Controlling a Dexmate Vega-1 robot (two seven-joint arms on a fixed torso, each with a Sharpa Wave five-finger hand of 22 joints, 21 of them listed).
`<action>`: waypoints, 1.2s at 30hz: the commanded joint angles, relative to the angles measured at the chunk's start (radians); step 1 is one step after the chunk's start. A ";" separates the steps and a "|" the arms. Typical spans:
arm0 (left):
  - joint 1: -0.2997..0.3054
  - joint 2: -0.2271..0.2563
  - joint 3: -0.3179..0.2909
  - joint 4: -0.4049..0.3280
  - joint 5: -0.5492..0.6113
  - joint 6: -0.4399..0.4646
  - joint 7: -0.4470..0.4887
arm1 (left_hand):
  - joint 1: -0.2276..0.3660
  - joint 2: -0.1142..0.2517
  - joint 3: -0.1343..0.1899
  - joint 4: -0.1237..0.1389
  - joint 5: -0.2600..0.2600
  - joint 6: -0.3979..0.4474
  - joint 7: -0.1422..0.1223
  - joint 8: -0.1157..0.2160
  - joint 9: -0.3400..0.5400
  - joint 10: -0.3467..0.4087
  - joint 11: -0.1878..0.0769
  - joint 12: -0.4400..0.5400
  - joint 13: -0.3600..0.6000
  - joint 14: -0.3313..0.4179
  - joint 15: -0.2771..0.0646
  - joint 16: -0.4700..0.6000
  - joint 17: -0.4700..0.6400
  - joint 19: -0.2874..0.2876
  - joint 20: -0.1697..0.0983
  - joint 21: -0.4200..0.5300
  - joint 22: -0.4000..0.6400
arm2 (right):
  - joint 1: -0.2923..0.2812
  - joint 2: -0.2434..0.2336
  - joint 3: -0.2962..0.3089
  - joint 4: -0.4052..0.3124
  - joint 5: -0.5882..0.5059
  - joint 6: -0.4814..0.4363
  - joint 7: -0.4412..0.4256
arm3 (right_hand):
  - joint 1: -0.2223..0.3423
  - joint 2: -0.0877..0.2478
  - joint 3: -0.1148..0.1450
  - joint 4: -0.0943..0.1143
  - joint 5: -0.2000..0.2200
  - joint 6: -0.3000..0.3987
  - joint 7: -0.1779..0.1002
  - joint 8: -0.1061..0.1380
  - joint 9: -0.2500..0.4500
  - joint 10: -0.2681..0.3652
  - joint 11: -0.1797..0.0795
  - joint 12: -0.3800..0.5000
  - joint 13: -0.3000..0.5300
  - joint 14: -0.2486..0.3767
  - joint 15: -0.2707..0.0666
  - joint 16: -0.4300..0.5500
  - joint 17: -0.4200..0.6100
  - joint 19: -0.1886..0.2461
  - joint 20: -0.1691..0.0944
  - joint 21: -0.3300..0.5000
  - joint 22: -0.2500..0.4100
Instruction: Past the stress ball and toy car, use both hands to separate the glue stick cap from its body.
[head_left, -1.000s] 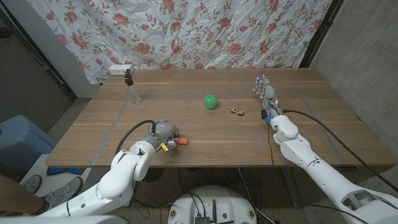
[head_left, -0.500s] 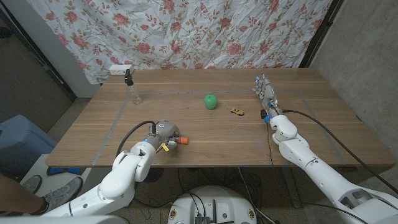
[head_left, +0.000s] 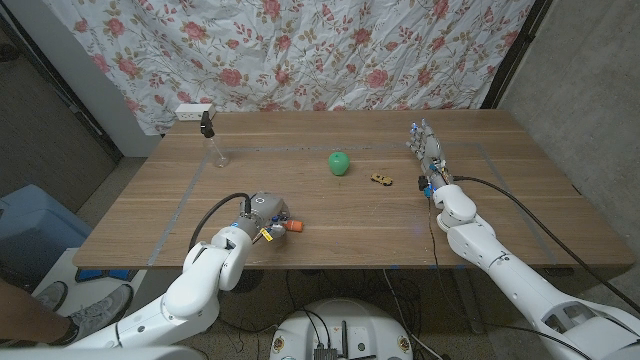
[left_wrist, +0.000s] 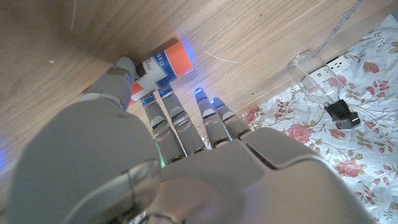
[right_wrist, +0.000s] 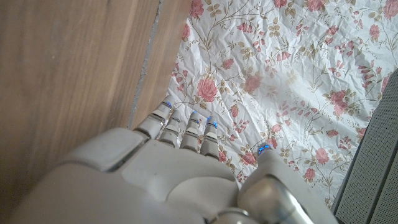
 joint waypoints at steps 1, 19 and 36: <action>-0.023 -0.003 0.027 0.016 0.028 0.021 -0.028 | 0.022 0.005 -0.008 -0.003 0.006 0.038 0.005 0.008 0.007 0.019 -0.001 0.008 0.002 0.015 -0.142 0.008 0.002 0.016 -0.020 0.007 0.002 | 0.004 0.004 -0.001 0.005 -0.003 0.000 -0.007 | -0.004 0.009 0.000 -0.006 -0.004 0.012 -0.002 0.004 0.003 0.011 0.000 0.007 0.002 0.010 -0.001 0.006 0.006 0.005 0.002 0.004 0.003; 0.000 0.023 -0.006 -0.010 0.034 0.018 0.032 | 0.065 0.031 -0.032 0.002 0.007 0.141 0.029 0.021 0.007 0.107 -0.002 0.024 0.010 0.083 -0.151 0.023 0.010 0.048 -0.024 0.007 0.002 | -0.004 -0.005 -0.002 -0.015 -0.006 -0.007 -0.008 | -0.005 0.012 0.002 -0.008 -0.004 0.018 -0.004 0.003 0.003 0.010 0.000 0.006 0.002 0.008 -0.003 0.007 0.008 0.005 0.001 0.004 0.003; -0.001 0.057 -0.051 -0.044 0.023 -0.028 0.028 | 0.063 0.030 -0.044 0.004 0.005 0.144 0.030 0.016 0.008 0.119 -0.003 0.023 0.010 0.090 -0.151 0.022 0.010 0.046 -0.025 0.004 0.002 | -0.013 -0.021 -0.001 -0.038 -0.005 -0.018 0.000 | -0.006 0.013 0.004 -0.011 -0.003 0.019 -0.004 0.001 0.003 0.010 0.002 0.005 0.003 0.007 -0.002 0.009 0.009 0.006 -0.001 0.004 0.003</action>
